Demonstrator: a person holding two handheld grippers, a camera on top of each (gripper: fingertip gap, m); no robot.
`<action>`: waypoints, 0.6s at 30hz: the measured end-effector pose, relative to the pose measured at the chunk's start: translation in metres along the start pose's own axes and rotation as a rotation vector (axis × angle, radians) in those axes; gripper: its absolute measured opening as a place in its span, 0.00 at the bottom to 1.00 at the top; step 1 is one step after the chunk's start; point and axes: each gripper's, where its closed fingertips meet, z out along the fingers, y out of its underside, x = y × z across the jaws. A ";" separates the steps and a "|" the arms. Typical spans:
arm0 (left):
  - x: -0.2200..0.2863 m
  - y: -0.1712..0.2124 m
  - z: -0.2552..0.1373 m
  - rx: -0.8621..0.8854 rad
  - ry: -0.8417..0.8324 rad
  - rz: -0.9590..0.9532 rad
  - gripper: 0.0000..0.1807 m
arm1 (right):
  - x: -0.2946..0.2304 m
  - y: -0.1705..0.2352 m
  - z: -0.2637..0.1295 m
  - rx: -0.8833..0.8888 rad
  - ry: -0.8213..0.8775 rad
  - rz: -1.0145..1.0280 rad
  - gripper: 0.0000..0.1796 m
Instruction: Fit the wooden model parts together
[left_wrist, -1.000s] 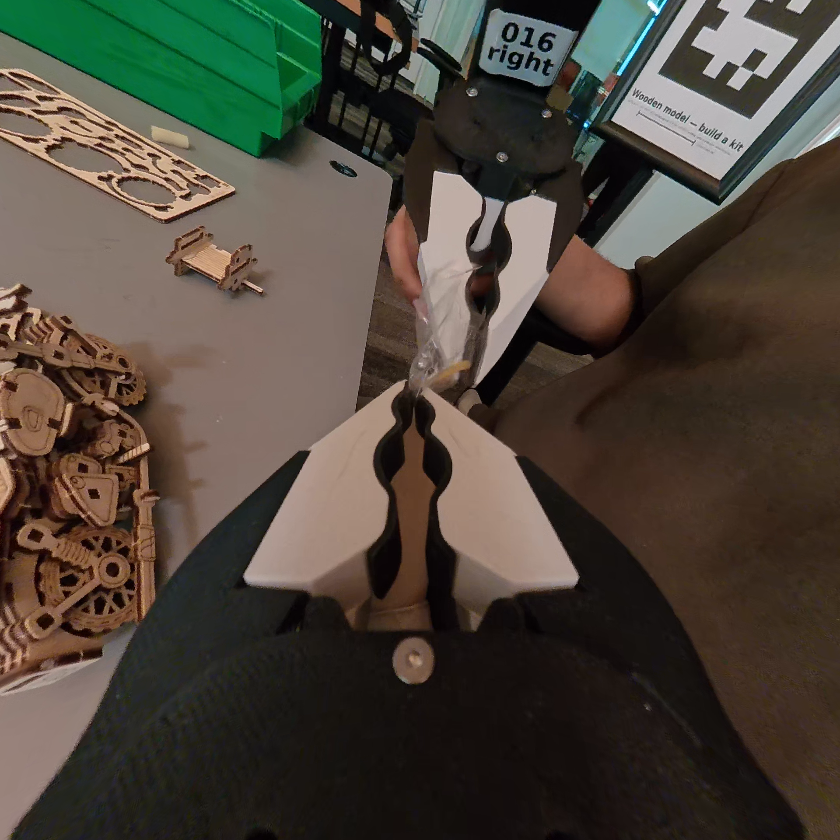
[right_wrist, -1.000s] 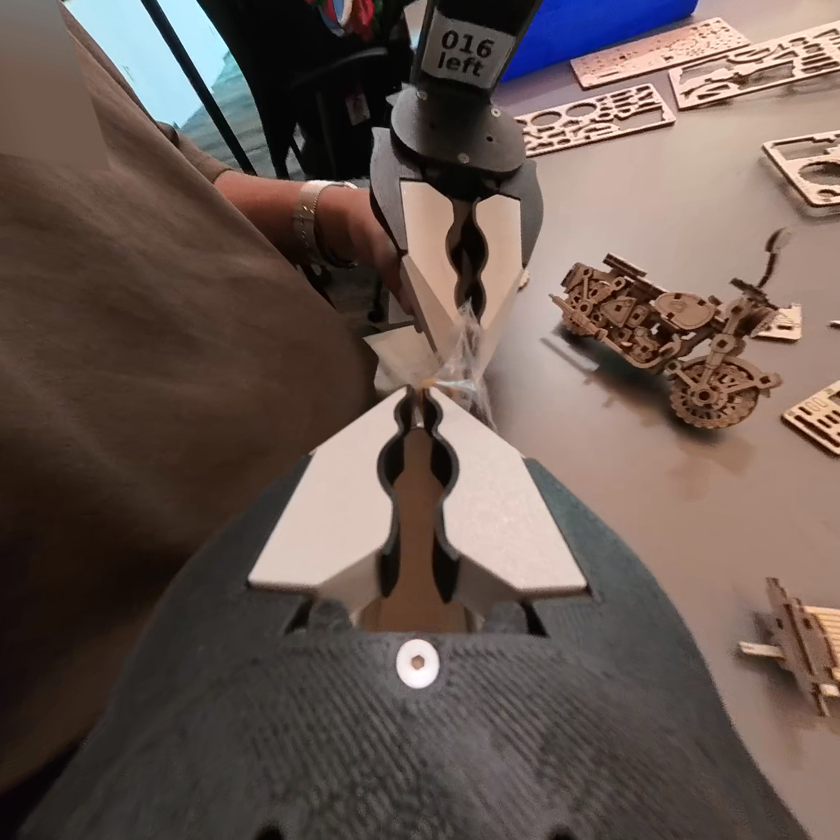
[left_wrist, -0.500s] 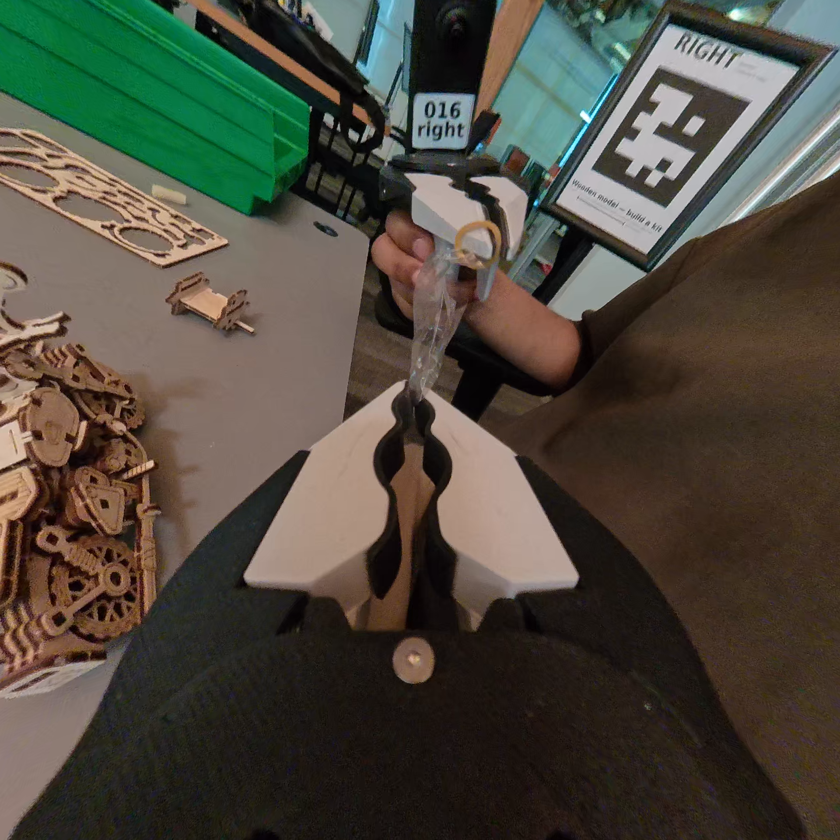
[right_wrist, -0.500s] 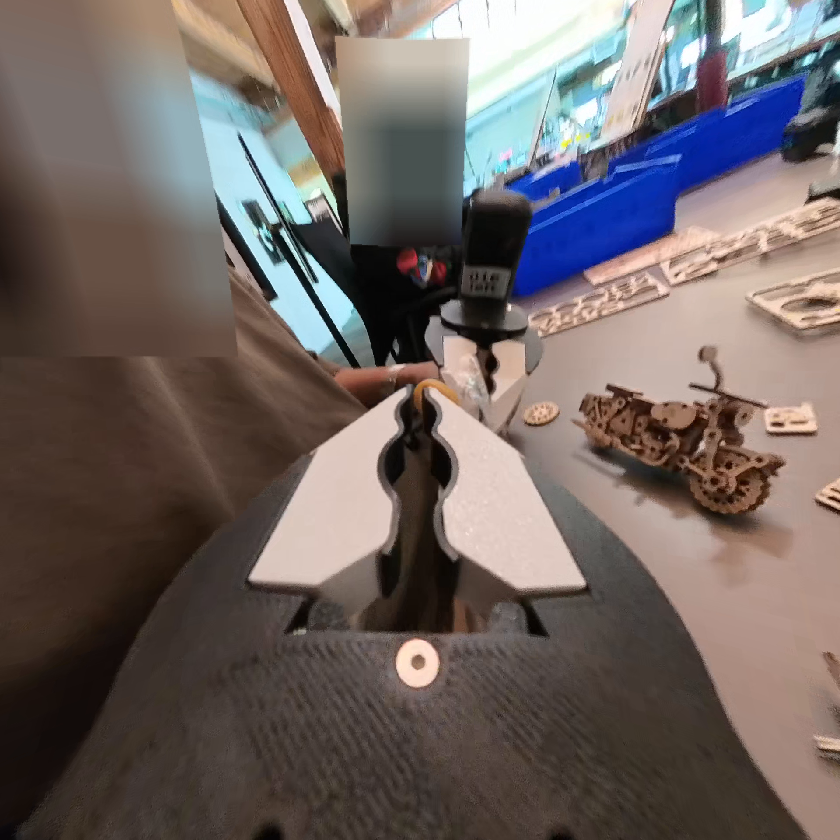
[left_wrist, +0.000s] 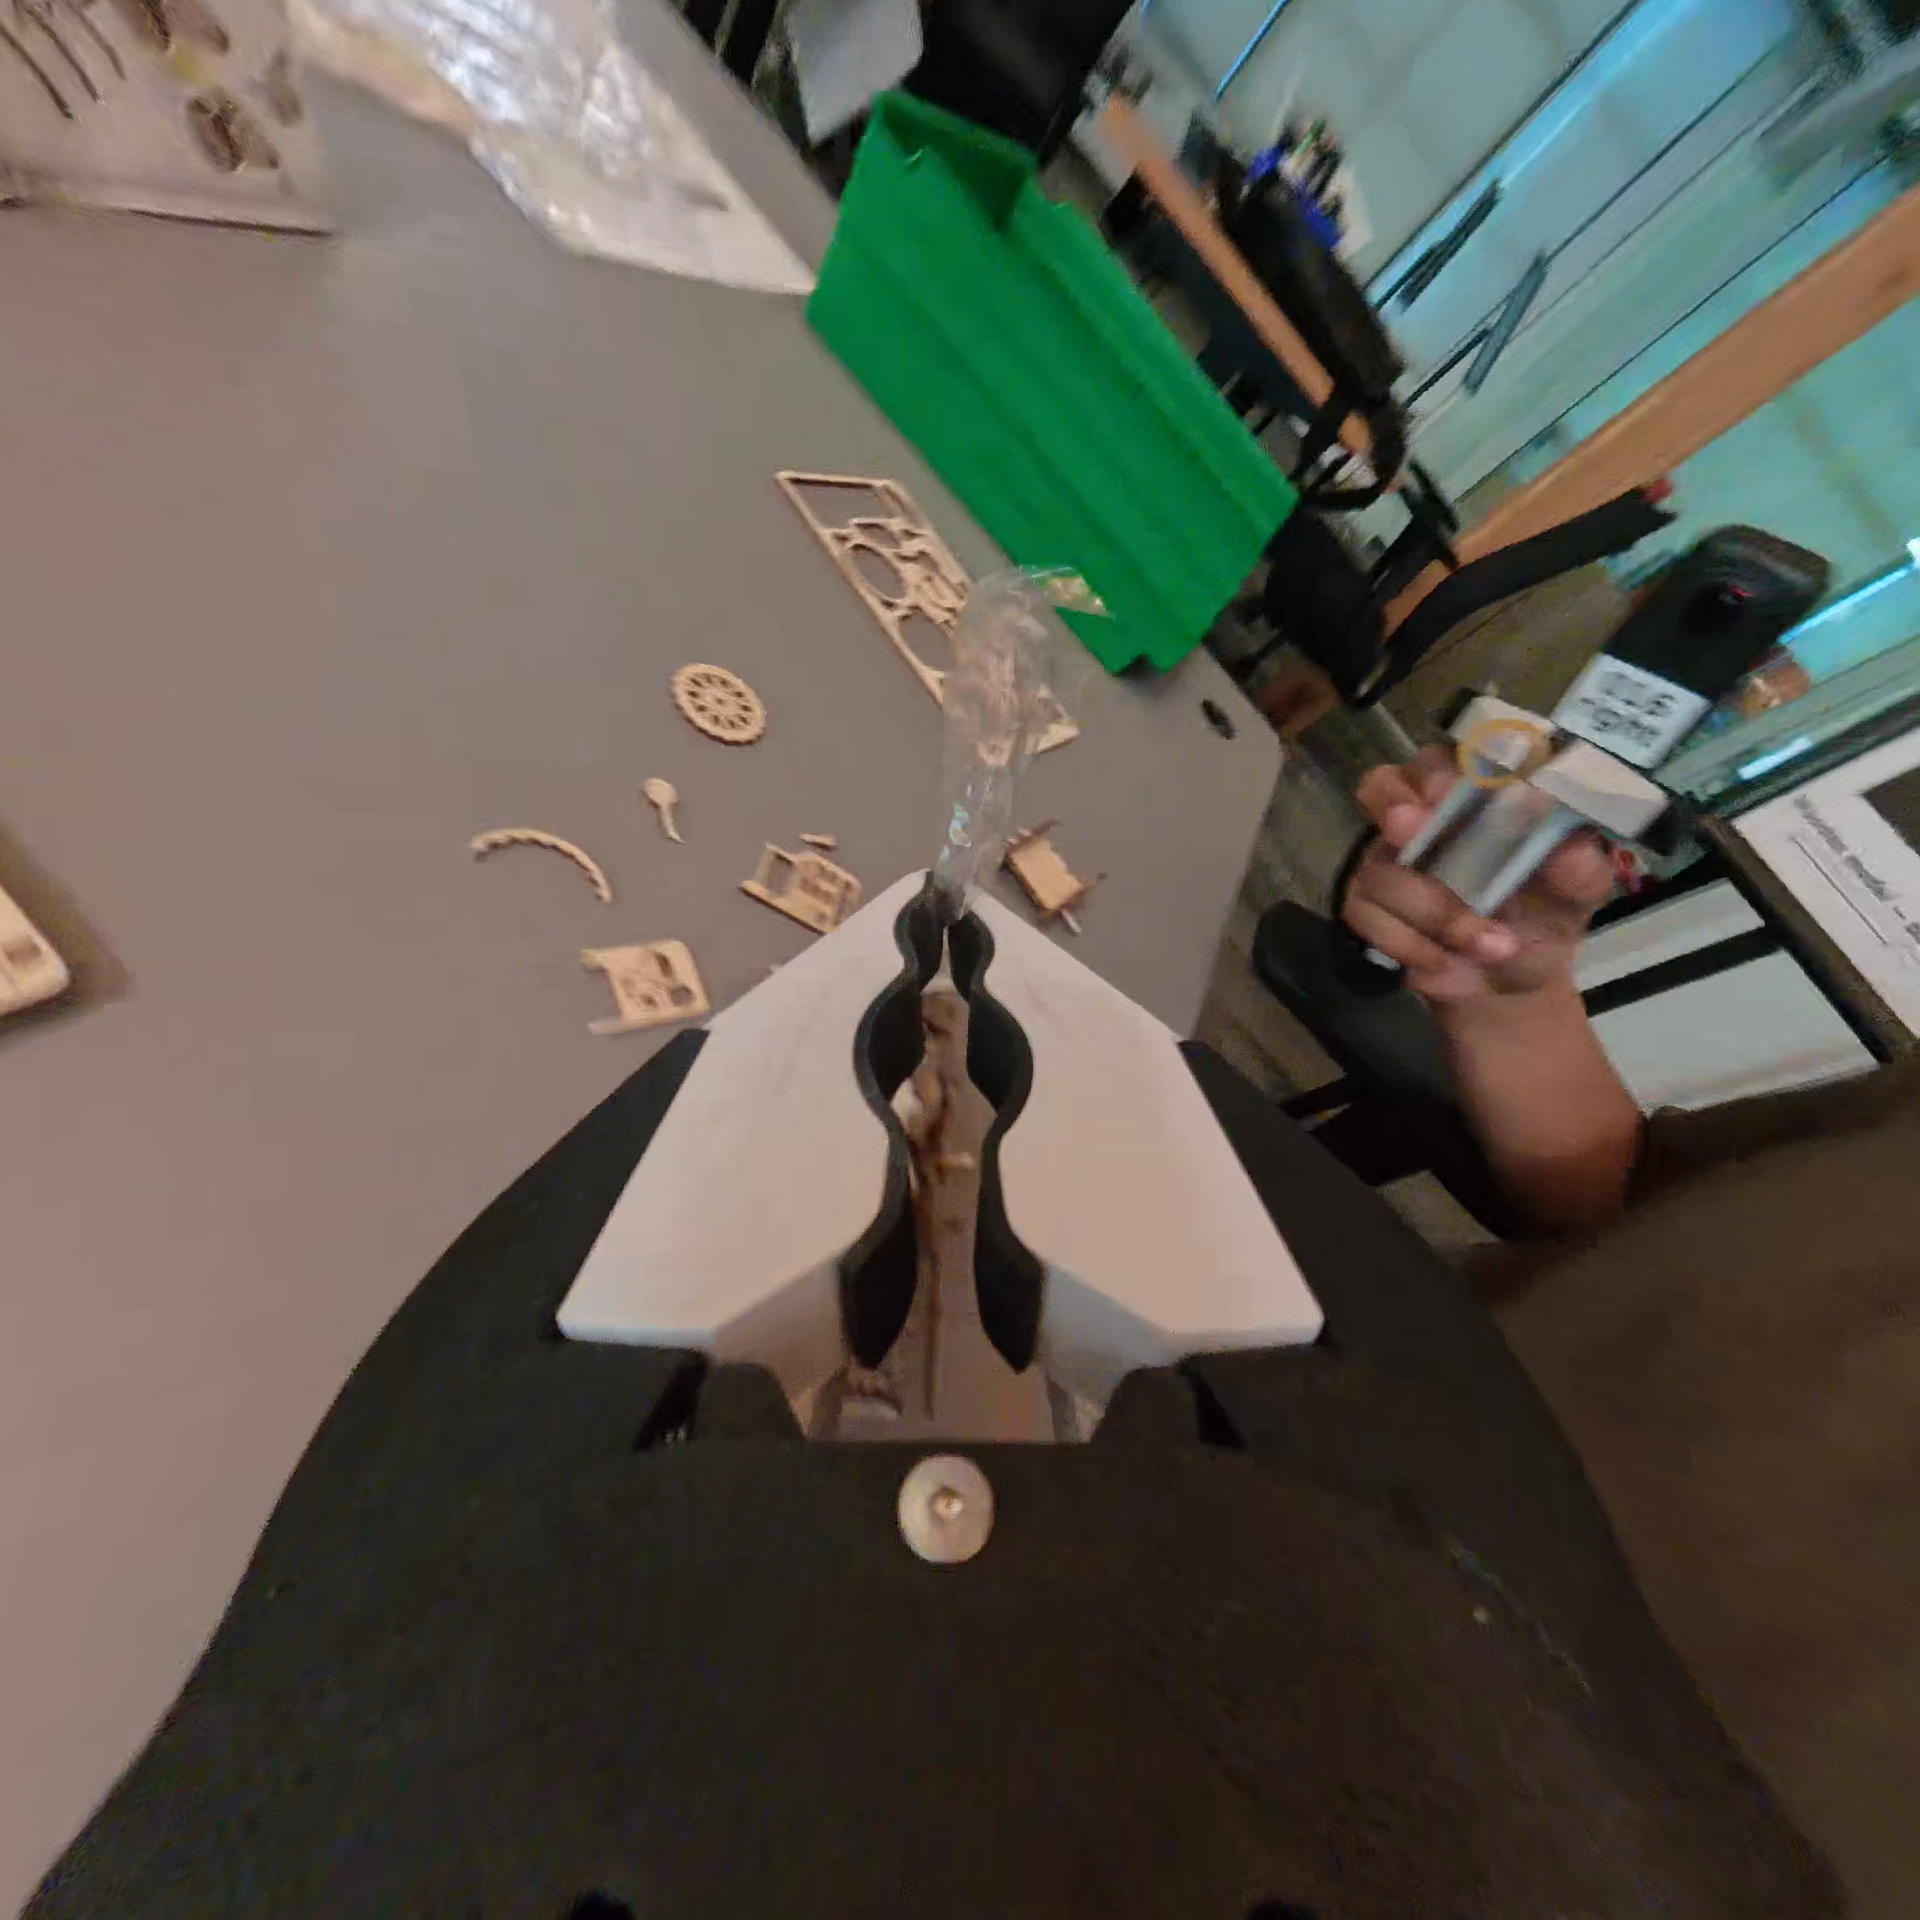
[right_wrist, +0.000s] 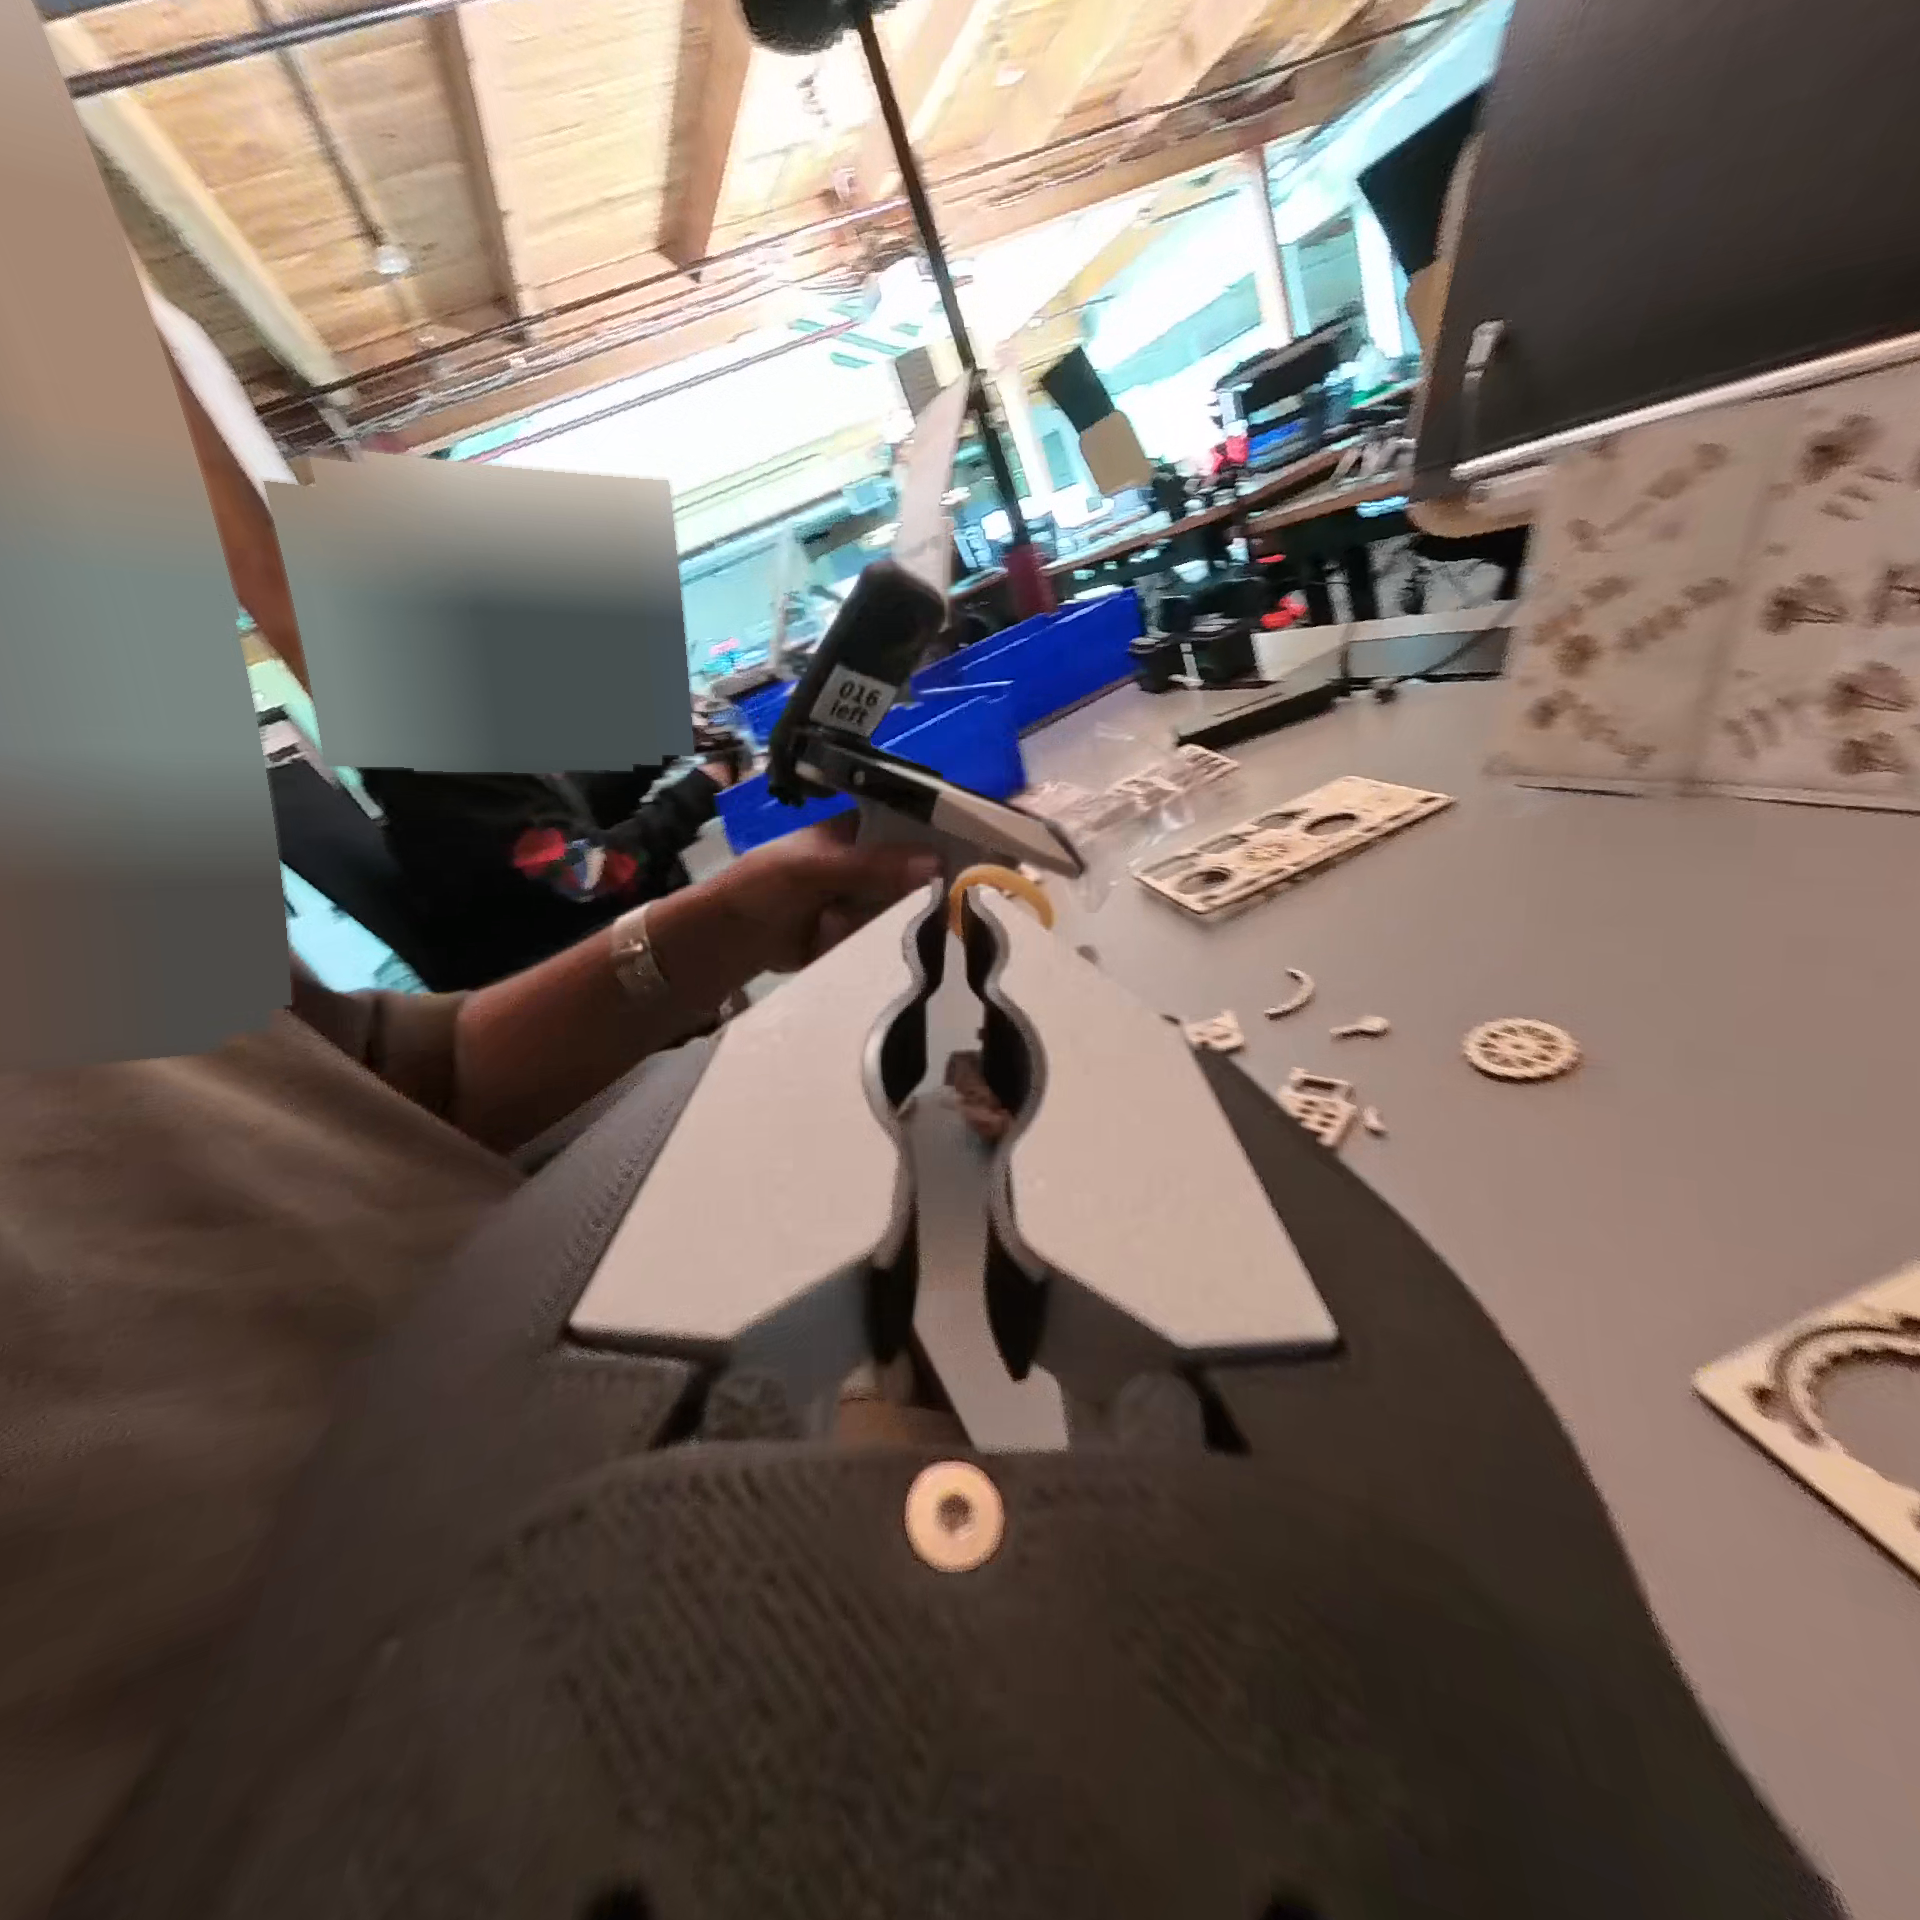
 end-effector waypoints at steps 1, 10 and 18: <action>-0.010 -0.009 0.012 -0.026 0.007 -0.030 0.00 | 0.007 0.000 -0.002 -0.002 0.037 -0.001 0.01; -0.078 -0.055 0.145 -0.312 0.136 -0.284 0.00 | 0.055 0.021 -0.019 -0.090 0.223 -0.039 0.00; -0.085 -0.056 0.156 -0.361 0.082 -0.133 0.40 | 0.071 0.031 -0.028 -0.011 0.117 0.260 0.00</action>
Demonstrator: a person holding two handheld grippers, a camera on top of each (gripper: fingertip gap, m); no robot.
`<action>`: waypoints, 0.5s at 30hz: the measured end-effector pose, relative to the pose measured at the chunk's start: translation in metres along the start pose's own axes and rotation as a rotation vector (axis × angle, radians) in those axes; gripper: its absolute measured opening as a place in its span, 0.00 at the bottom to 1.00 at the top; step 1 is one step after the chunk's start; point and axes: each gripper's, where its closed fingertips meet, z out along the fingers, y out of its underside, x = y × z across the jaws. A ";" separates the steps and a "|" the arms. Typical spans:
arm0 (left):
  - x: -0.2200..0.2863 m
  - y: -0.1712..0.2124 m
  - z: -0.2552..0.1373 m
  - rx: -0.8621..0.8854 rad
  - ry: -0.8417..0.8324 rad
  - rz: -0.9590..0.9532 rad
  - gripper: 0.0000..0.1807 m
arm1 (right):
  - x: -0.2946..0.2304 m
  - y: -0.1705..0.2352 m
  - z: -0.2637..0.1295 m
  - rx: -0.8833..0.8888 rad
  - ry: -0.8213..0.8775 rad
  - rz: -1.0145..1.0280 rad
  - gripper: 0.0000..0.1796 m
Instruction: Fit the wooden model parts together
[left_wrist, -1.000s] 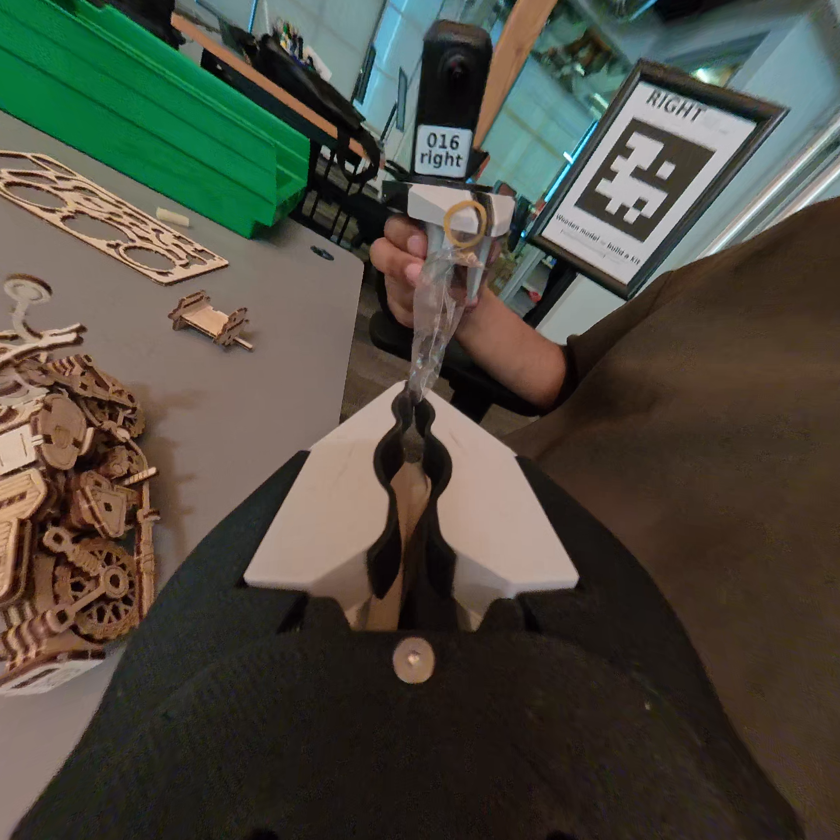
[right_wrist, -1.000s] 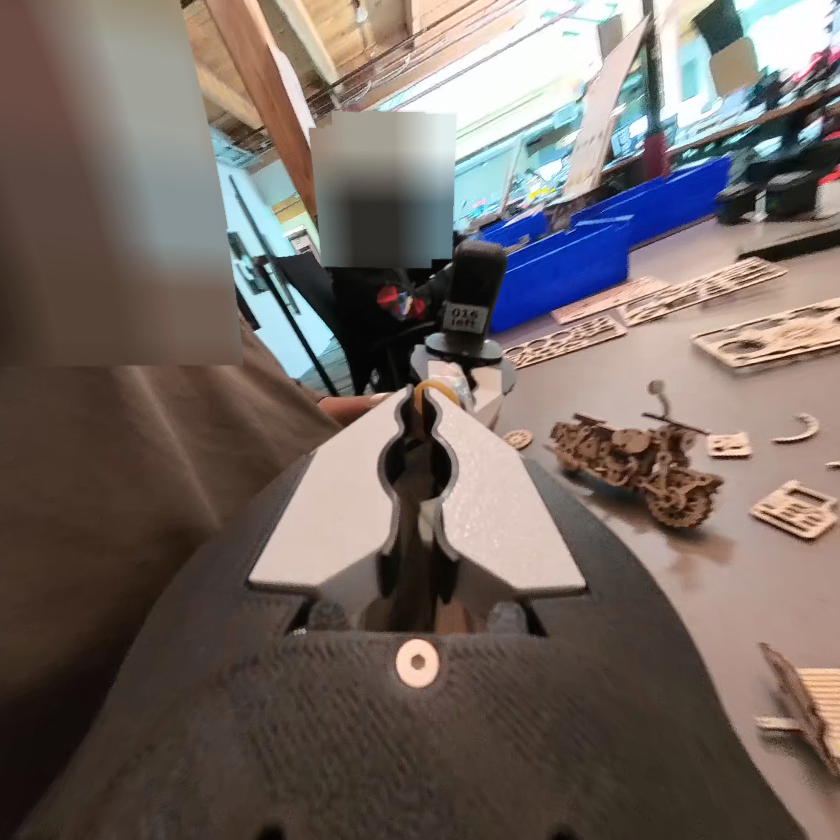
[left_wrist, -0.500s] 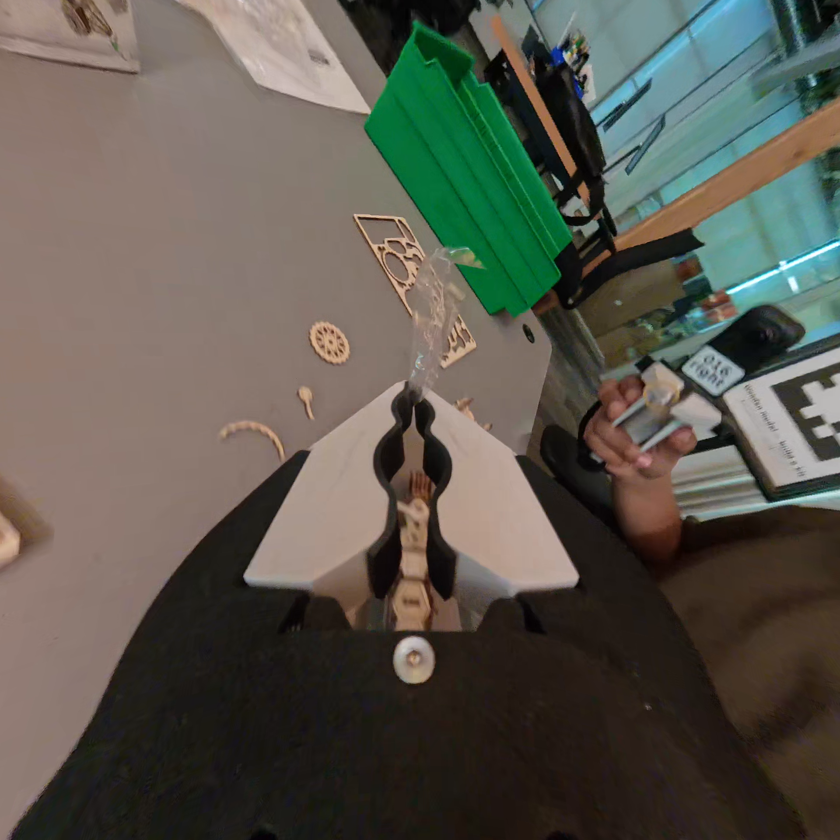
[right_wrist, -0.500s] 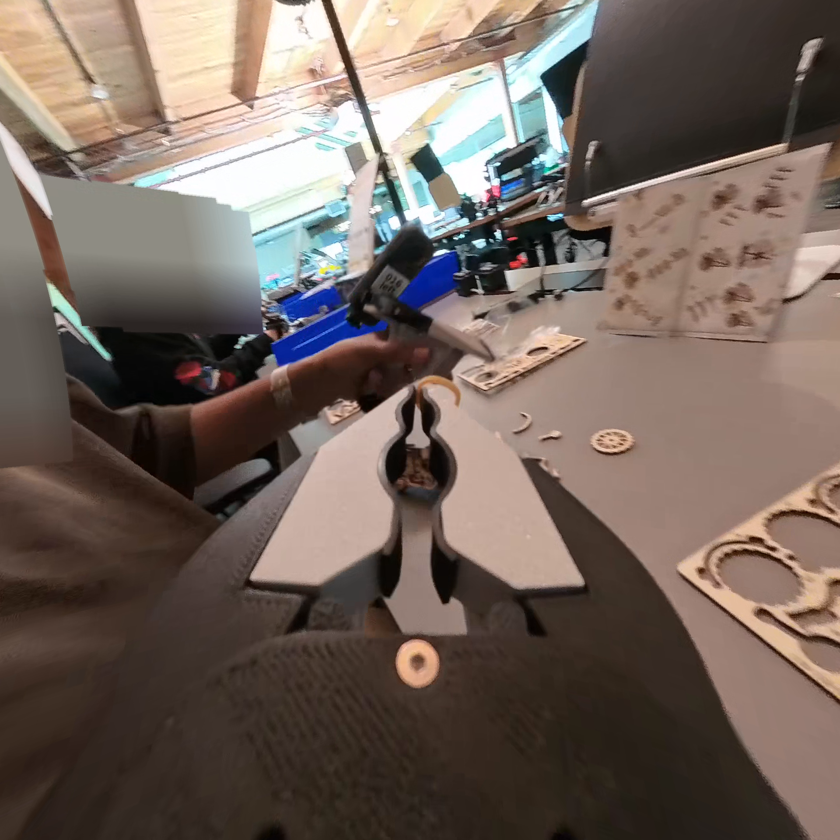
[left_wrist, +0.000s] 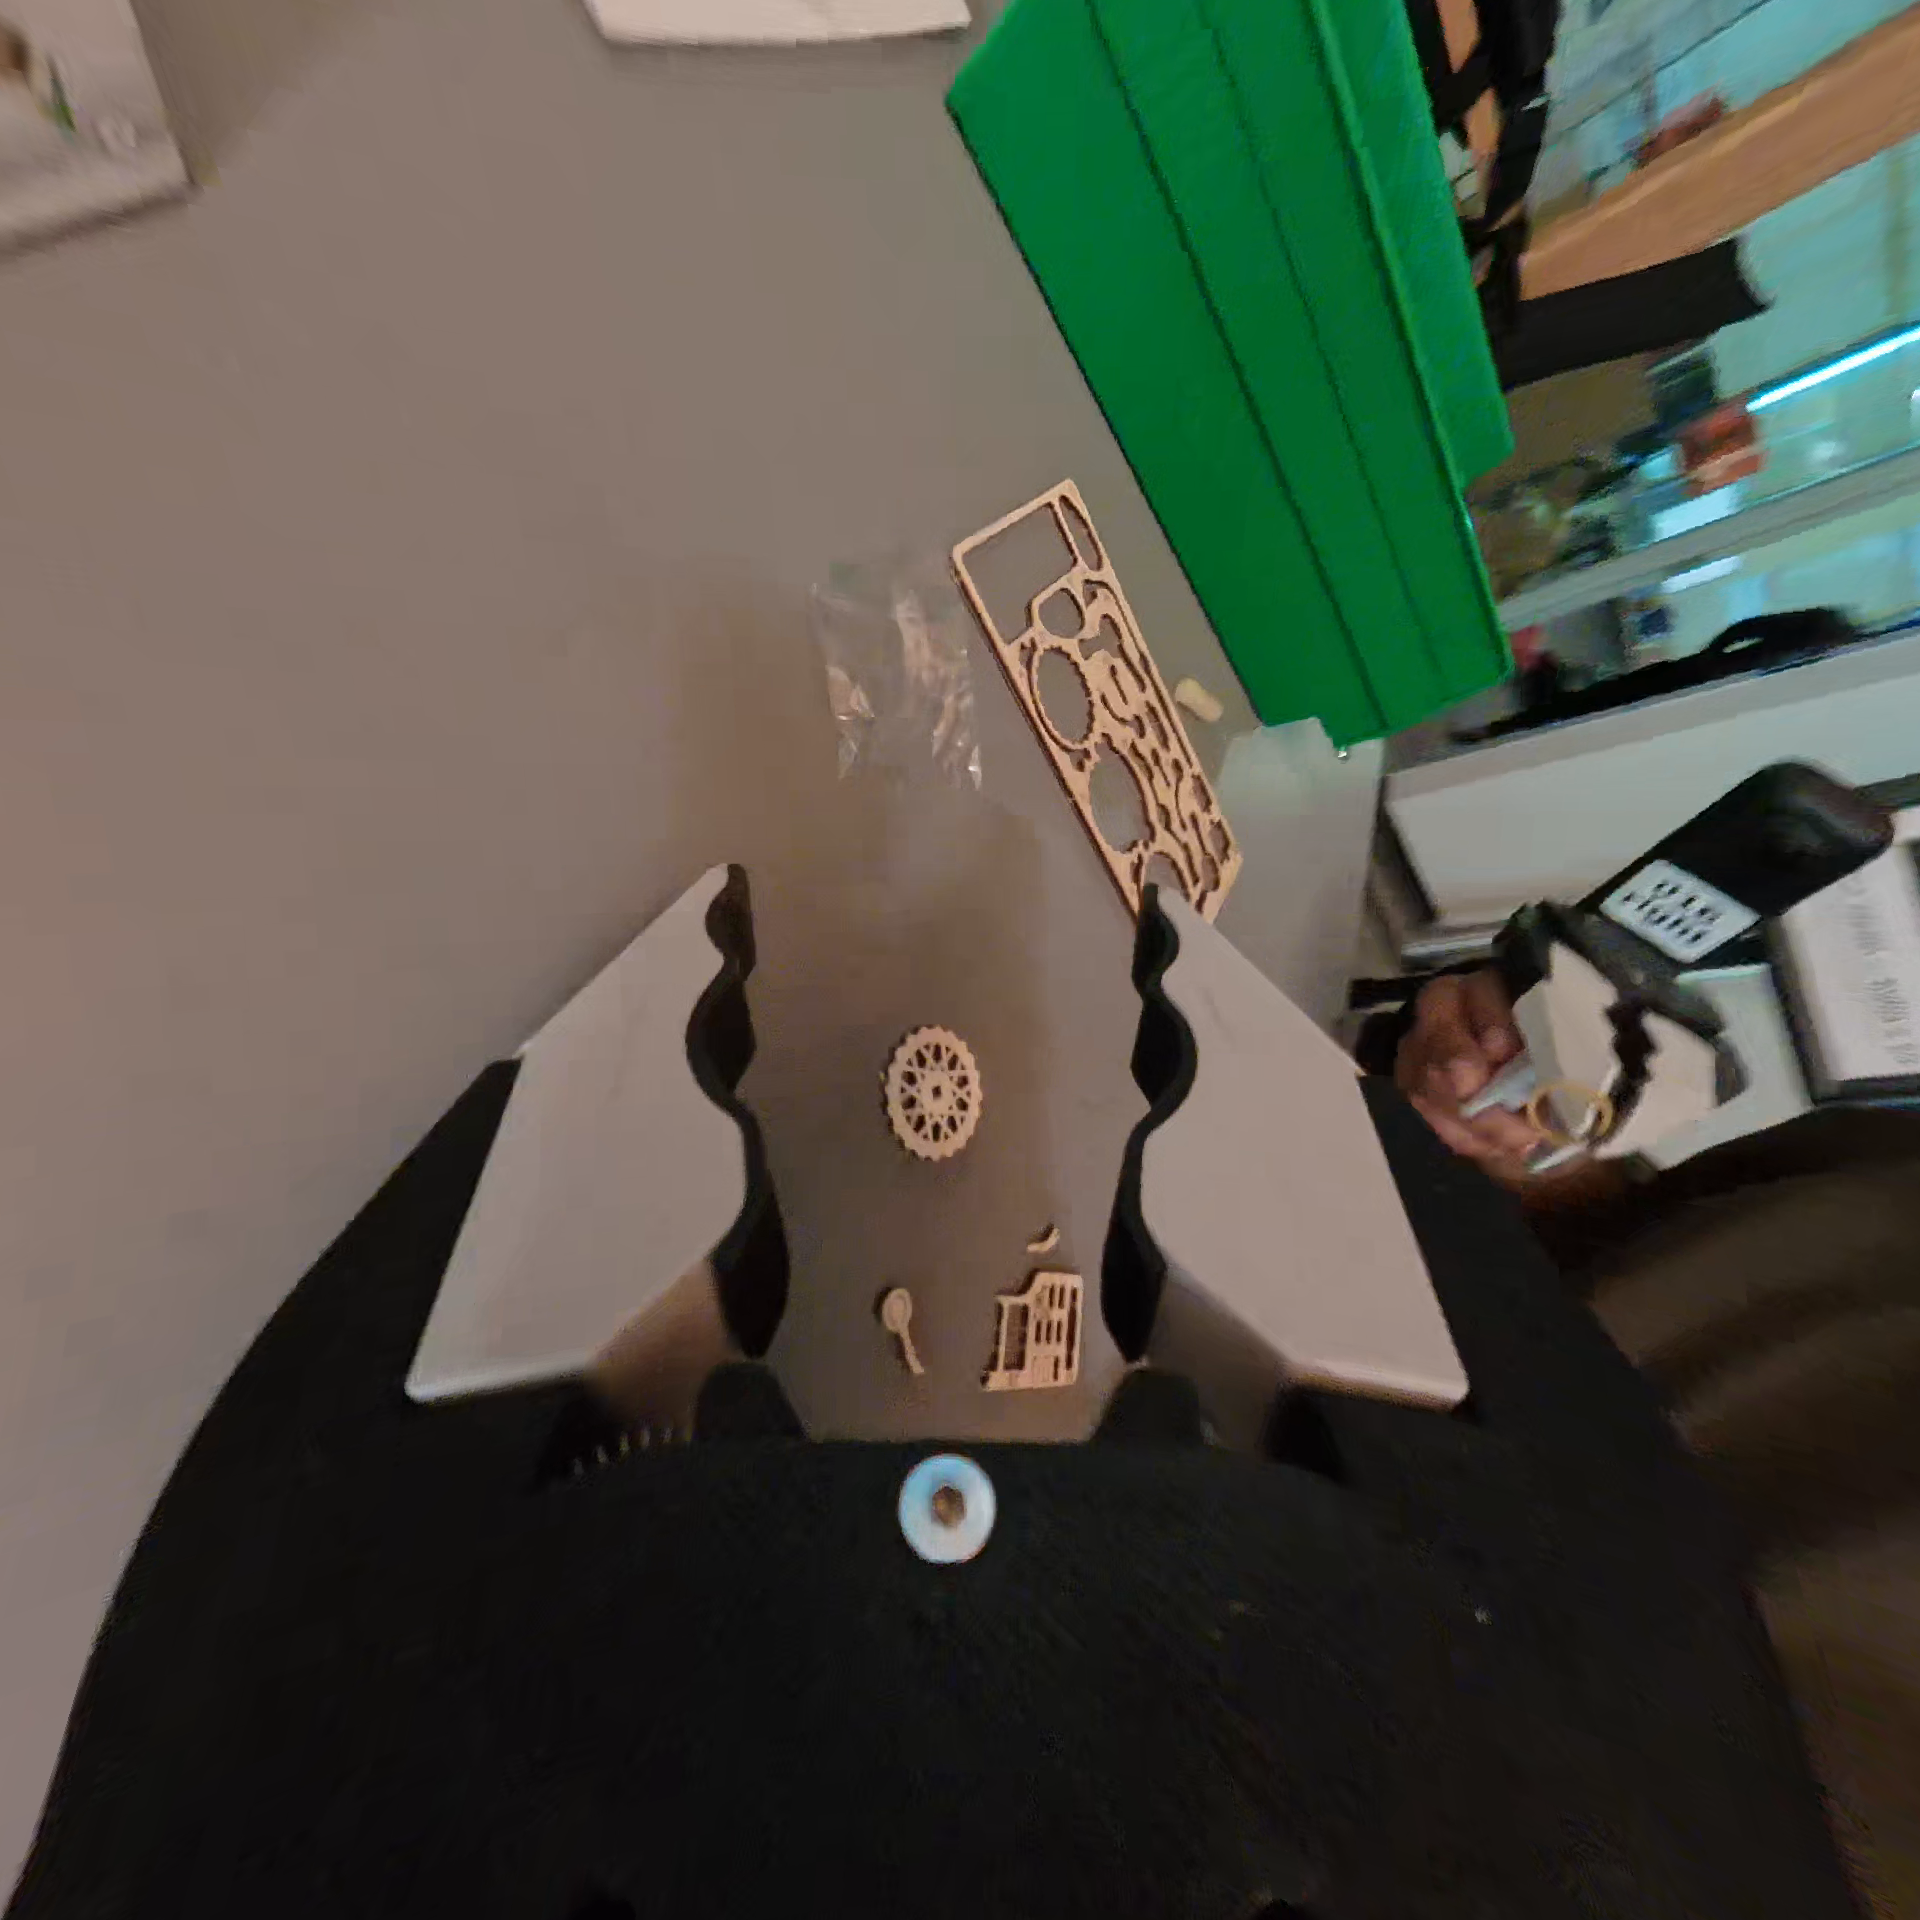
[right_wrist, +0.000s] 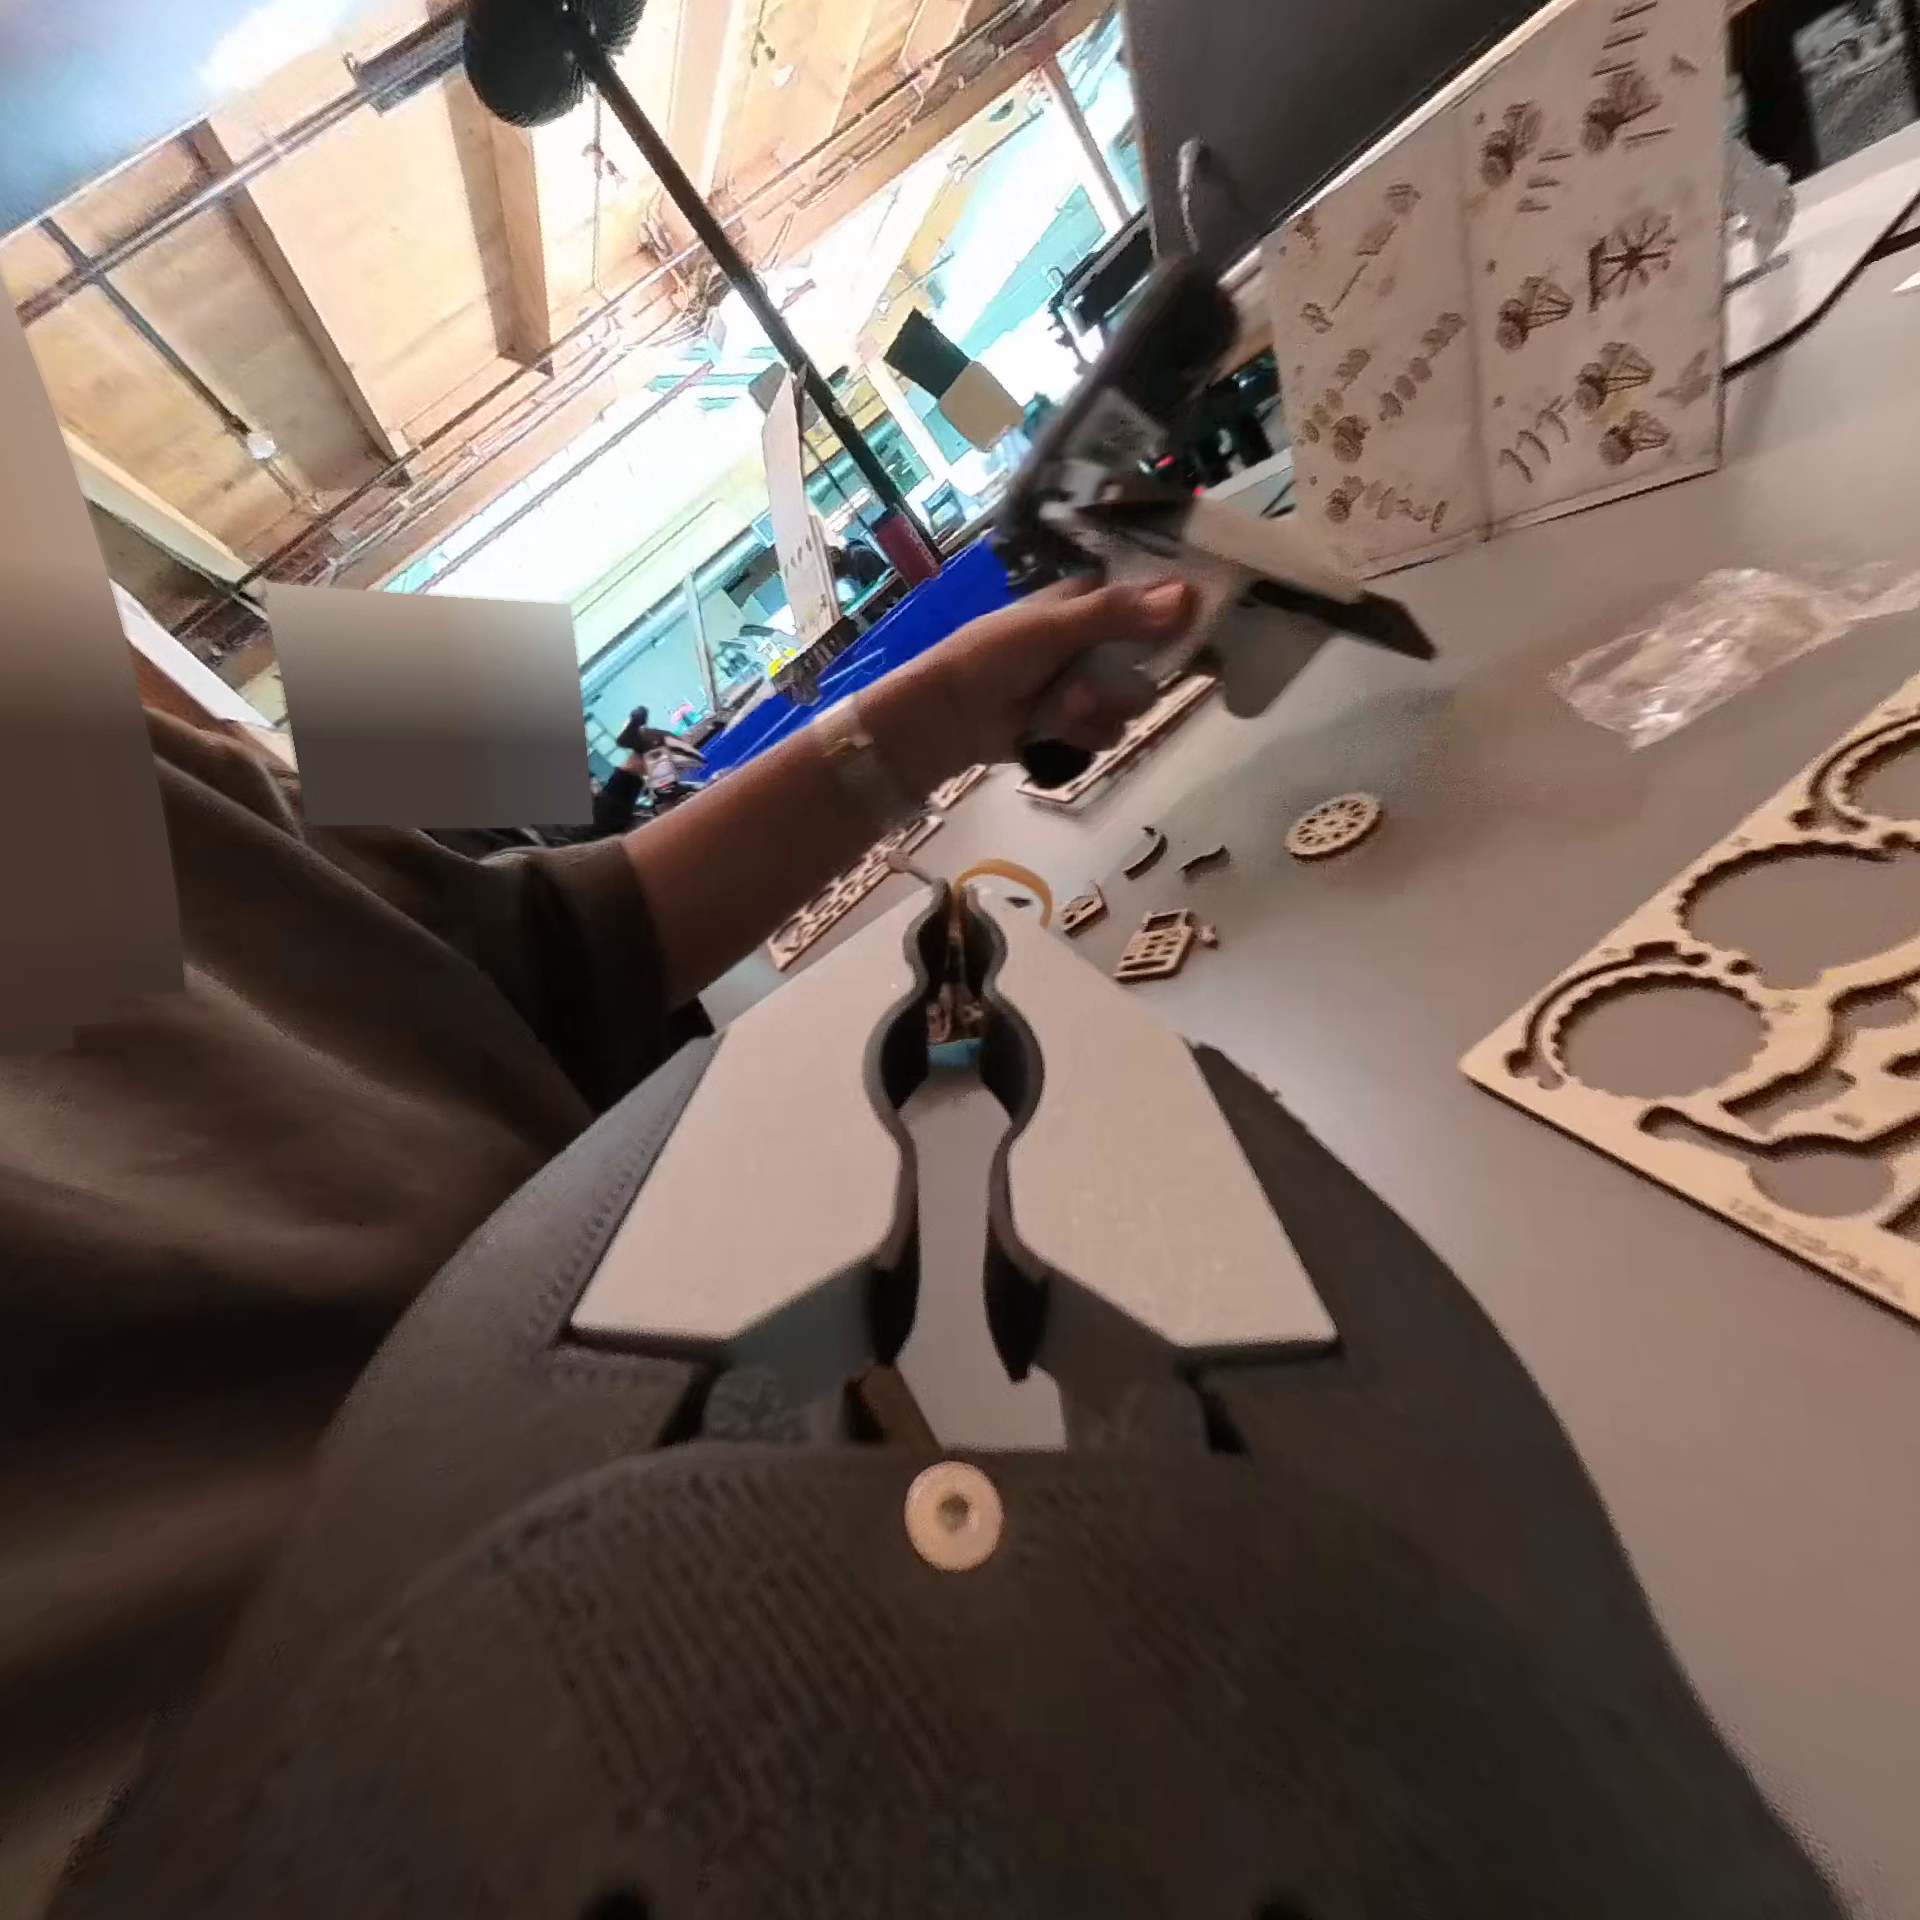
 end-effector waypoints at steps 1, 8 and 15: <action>0.008 0.004 -0.004 0.002 -0.035 0.061 0.39 | 0.004 -0.001 -0.002 0.002 0.019 -0.012 0.00; 0.006 0.066 0.020 -0.295 -0.417 0.373 0.38 | 0.024 0.006 0.000 -0.079 0.149 -0.198 0.01; -0.005 0.070 0.016 -0.340 -0.557 0.418 0.28 | 0.031 -0.002 -0.008 -0.036 0.161 -0.148 0.01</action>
